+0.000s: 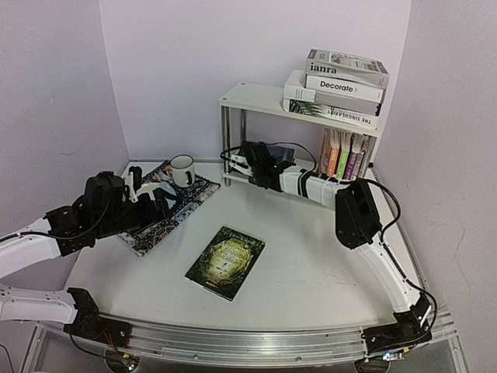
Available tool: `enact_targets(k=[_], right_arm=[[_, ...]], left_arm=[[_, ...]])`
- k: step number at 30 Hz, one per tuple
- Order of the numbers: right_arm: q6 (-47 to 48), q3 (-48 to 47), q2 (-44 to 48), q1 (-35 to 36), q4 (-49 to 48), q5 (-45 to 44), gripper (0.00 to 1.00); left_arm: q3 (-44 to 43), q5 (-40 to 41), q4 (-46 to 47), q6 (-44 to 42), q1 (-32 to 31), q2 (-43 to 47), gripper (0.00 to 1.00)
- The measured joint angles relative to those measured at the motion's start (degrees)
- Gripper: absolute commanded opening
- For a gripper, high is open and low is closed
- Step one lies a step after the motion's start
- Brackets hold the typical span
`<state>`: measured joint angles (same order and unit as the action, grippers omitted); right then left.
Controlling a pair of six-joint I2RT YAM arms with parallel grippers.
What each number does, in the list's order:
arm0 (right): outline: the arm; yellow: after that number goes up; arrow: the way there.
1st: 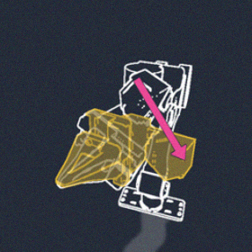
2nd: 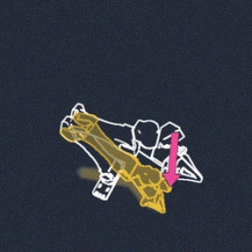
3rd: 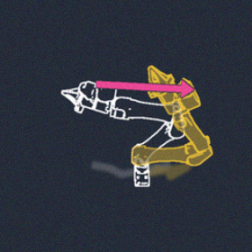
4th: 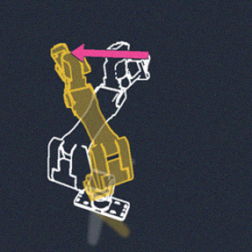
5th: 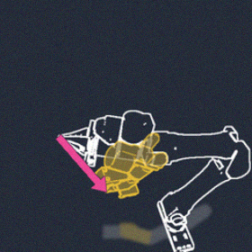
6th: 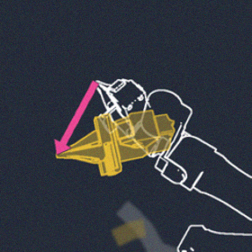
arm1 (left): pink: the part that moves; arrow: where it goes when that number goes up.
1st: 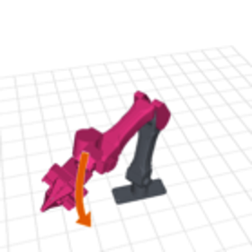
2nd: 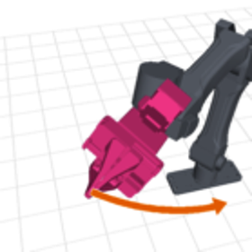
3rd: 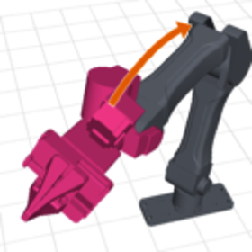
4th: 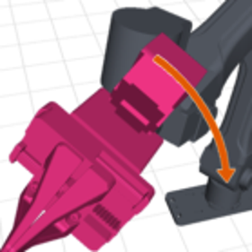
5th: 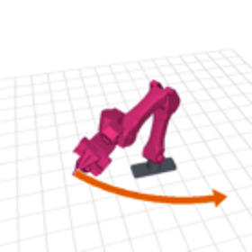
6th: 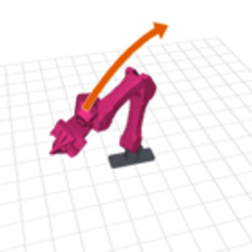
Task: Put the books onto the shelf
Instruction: Place the book on the book pile on the shelf, then adjust the book at the book pile on the shelf.
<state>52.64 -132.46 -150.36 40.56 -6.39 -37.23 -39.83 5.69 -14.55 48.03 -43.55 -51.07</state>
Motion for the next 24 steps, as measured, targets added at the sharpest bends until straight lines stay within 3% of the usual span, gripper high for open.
enact_targets(k=[13,24], right_arm=[[-8.39,5.57,7.08,0.52,2.41,2.05,0.6],[-27.28,18.85,15.91,0.38,5.55,4.93,0.6]], left_arm=[[0.02,-0.09,-0.02,0.0,0.0,0.0,0.96],[0.63,-0.47,-0.09,0.03,0.0,0.33,0.96]])
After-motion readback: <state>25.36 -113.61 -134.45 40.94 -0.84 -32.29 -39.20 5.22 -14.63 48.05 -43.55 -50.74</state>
